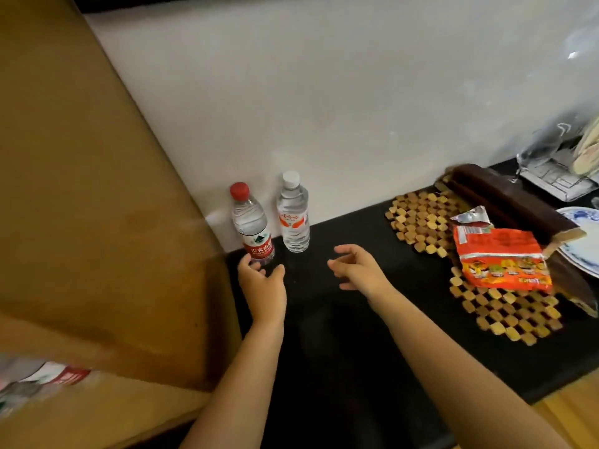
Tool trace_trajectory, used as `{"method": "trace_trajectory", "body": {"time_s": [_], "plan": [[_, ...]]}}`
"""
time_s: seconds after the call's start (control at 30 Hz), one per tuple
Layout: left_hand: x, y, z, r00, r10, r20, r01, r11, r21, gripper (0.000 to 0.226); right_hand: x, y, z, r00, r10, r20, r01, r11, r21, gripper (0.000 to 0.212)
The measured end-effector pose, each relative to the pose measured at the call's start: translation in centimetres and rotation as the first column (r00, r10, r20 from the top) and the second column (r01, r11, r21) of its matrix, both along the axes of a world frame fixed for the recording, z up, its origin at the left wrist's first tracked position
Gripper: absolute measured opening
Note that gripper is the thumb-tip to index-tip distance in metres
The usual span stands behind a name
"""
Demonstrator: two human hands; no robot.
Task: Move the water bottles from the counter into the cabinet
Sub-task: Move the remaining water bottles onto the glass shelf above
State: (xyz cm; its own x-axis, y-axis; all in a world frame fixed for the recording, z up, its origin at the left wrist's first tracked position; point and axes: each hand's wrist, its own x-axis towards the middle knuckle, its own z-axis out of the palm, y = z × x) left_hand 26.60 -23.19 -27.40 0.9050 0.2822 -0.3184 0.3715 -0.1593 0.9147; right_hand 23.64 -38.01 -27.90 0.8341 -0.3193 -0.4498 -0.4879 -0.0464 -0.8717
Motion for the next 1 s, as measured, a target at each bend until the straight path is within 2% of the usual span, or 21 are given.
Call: {"method": "trace_trajectory", "body": {"time_s": [0.1,0.17,0.27,0.33,0.43,0.67,0.83,1.0], "plan": [[3.4,-1.1,-1.2,0.988,0.146,-0.055,-0.146,0.989,-0.01,0.076,5.2,-0.3,-0.9,0.998,0.004,0.067,-0.001,0.999,-0.041,0.062],[5.4,-1.6,-1.6,0.983,0.171,-0.062,-0.171,0.985,0.009,0.074,7.9,-0.3,-1.0,0.99,0.035,0.134,-0.022,0.995,-0.096,0.074],[8.2,-1.7,-2.0,0.99,0.139,0.013,-0.14,0.99,0.036,0.063,11.1,-0.6,-1.0,0.976,0.143,0.162,-0.116,0.98,-0.162,0.086],[9.7,-1.4,-2.2,0.992,0.12,0.037,-0.122,0.992,0.045,0.062,12.6,-0.6,-0.9,0.955,0.237,0.178,-0.21,0.965,-0.159,0.085],[11.0,-0.8,-2.6,0.99,0.137,0.036,-0.139,0.99,0.033,0.061,13.8,-0.5,-0.5,0.929,0.292,0.229,-0.274,0.956,-0.109,0.075],[11.0,-0.8,-3.3,0.99,0.127,0.057,-0.127,0.992,0.001,0.059,13.4,0.5,-1.6,0.924,0.281,0.258,-0.26,0.959,-0.113,0.074],[9.6,-1.0,-3.0,0.995,0.063,0.073,-0.065,0.998,0.018,0.058,12.0,0.4,-1.7,0.926,0.335,0.175,-0.296,0.93,-0.216,0.076],[5.3,-1.4,-2.7,0.989,-0.069,0.13,0.061,0.996,0.058,0.058,8.7,0.5,-1.6,0.918,0.37,0.144,-0.338,0.918,-0.207,0.078]]}}
